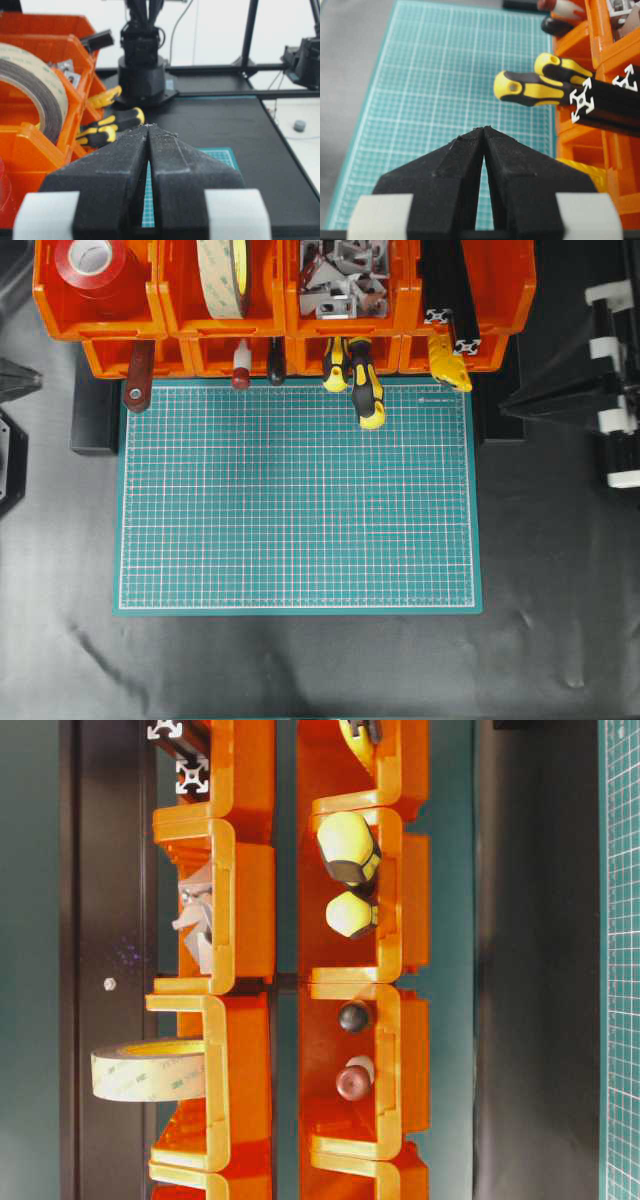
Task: Pick cutter from container rack with right arm.
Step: 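Move the right gripper toward the yellow cutter on the rack's right side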
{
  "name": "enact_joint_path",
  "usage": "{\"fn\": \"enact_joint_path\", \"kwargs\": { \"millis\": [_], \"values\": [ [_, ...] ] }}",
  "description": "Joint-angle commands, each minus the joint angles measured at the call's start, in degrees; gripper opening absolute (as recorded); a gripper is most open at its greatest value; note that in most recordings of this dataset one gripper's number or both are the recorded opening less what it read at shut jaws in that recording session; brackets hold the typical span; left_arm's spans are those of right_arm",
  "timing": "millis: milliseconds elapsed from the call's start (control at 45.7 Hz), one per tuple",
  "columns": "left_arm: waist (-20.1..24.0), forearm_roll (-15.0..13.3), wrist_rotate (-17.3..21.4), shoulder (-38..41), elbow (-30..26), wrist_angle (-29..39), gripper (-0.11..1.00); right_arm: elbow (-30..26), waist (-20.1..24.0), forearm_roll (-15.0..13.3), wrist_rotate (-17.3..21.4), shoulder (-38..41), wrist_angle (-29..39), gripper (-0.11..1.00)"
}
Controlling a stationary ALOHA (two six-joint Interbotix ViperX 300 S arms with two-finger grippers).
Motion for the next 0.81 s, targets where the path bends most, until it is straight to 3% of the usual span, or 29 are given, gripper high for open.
{"fn": "enact_joint_path", "kwargs": {
  "millis": [0,131,263,328,460,613,788],
  "values": [
    [-0.8,0.1,-0.4,0.2,-1.8,1.7,0.0,-5.2,1.5,-2.5,0.5,4.0,5.3,0.02],
    [-1.1,0.1,-0.5,-0.1,-2.1,3.3,0.0,-11.0,3.9,-10.0,1.0,10.5,17.8,0.02],
    [-1.1,0.1,-0.6,0.0,-2.1,3.6,0.0,-15.0,9.3,-22.2,2.4,17.1,30.3,0.02],
    [-1.1,0.1,-0.7,0.2,-2.0,3.6,0.0,-15.7,12.6,-28.9,4.6,20.0,35.6,0.02],
    [-1.1,0.1,-0.6,0.0,-2.0,3.6,0.0,-15.8,17.5,-37.8,11.2,23.6,41.2,0.02],
    [-0.9,0.1,-0.6,-0.1,-2.0,3.6,0.0,-14.2,20.9,-42.2,19.0,24.7,41.6,0.02],
    [-0.9,0.1,-0.6,0.2,-1.9,3.6,0.0,-11.7,23.4,-42.4,25.8,24.3,40.0,0.05]
  ]
}}
